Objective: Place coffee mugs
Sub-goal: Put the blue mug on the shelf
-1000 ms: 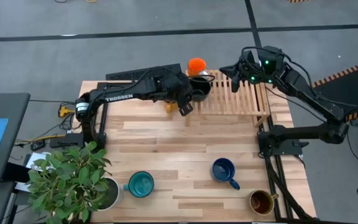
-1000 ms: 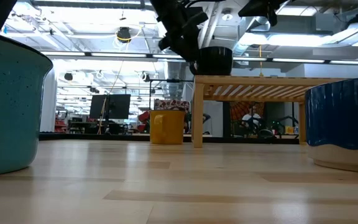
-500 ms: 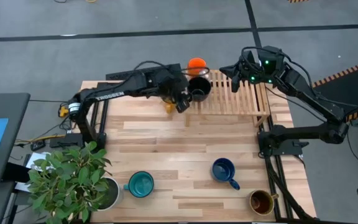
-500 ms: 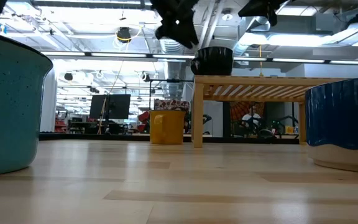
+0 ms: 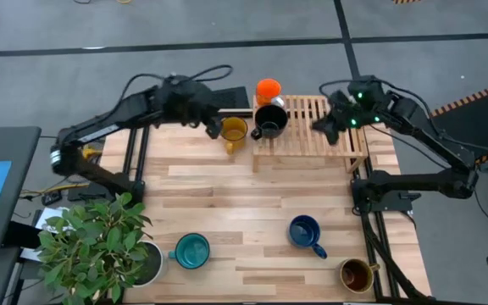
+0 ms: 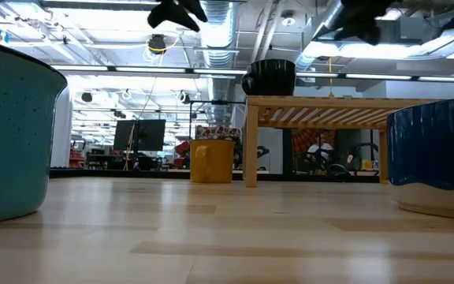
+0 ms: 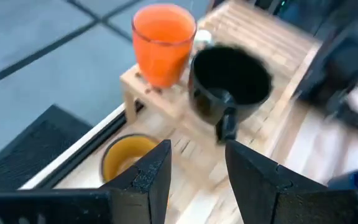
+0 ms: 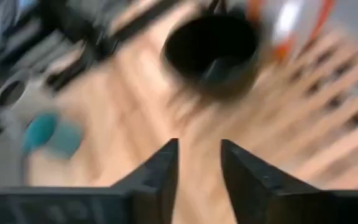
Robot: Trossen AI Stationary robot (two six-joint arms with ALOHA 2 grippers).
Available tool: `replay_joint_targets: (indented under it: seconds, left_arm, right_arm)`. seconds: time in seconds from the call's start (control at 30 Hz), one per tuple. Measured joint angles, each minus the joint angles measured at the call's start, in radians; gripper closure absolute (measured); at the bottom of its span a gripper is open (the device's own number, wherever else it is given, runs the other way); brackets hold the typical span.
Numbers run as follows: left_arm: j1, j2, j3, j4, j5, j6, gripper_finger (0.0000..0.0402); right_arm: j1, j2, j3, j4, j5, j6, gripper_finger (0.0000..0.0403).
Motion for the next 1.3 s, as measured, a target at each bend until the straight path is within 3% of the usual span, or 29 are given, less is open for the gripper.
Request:
replay_joint_targets:
  seconds: [0.2,0.37,0.57,0.77,0.97,1.3]
  left_arm:
    - [-0.031,-0.21,-0.315,0.378,0.002,-0.137,0.0266]
    - [-0.053,-0.304,-0.446,0.499,0.003,-0.209,0.0266]
    - [-0.067,-0.338,-0.461,0.49,0.041,-0.152,0.0266]
    - [-0.067,-0.353,-0.461,0.486,0.127,-0.069,0.0266]
    - [-0.068,-0.351,-0.461,0.483,0.202,-0.041,0.0266]
    - [-0.068,-0.348,-0.461,0.489,0.185,-0.05,0.0266]
  right_arm:
    - [0.163,-0.019,-0.014,-0.249,-0.141,0.099,0.0173]
    - [0.388,-0.034,-0.117,-0.308,-0.134,0.333,0.0159]
    - [0.683,-0.034,-0.315,-0.171,-0.008,0.742,0.0159]
    - [0.864,0.032,-0.435,0.081,0.106,1.082,0.0159]
    - [0.957,0.166,-0.436,0.114,0.137,1.165,0.0159]
    - [1.024,0.362,-0.436,0.183,0.154,1.17,0.0159]
